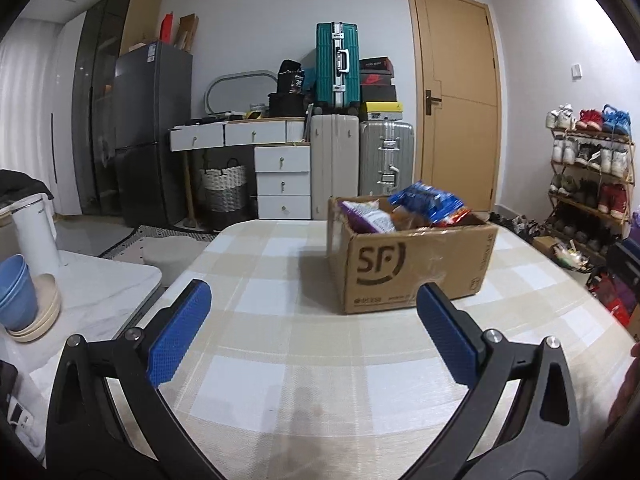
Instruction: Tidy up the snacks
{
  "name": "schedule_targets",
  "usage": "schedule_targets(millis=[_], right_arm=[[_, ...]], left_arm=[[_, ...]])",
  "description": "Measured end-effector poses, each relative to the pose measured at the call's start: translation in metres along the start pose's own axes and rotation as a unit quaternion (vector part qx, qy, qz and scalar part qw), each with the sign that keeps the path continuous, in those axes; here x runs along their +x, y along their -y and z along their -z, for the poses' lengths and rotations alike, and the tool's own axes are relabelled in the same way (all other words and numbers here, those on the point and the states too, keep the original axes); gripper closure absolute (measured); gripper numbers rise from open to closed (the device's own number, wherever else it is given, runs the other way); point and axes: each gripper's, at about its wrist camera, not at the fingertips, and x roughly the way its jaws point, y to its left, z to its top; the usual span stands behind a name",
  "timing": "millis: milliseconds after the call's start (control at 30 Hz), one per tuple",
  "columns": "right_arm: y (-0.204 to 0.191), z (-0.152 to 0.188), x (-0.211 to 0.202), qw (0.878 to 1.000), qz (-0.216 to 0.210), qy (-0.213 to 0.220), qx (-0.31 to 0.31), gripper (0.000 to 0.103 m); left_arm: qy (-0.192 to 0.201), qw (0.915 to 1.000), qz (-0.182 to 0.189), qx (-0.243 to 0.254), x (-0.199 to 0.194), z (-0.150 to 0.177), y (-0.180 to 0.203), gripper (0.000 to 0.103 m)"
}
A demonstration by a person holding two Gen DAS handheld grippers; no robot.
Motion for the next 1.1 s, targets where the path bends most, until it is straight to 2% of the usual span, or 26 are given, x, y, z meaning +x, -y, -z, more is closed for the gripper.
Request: schedule_targets(millis=[133,200,267,533,1100], right_arm=[[0.006,0.004,0.003,1.000,0.006,-0.001,0.007,0.001],[0.008,0.006,0.005,1.000,0.014,-0.001,0.009,0.001],[0.007,0.005,0.004,1.000,0.014,0.001,0.007,0.001],[-0.013,0.007,0.004,0.999,0.008,-0.002,-0.036,0.001],[-0.009,0.008,0.003,1.000,0.008,-0.003,-0.029,0.001]], left_arm=[[0.009,0.9999,0.011,0.000,0.011,0.012,0.000,0.000],[0.010,0.9999,-0.005,0.002,0.013,0.017,0.000,0.000],[0.009,1.0000,-0.001,0.001,0.020,0.021,0.001,0.000],[0.010,0.9999,0.000,0.004,0.029,0.030,0.000,0.000],[0.010,1.0000,-0.002,0.001,0.017,0.018,0.001,0.000]])
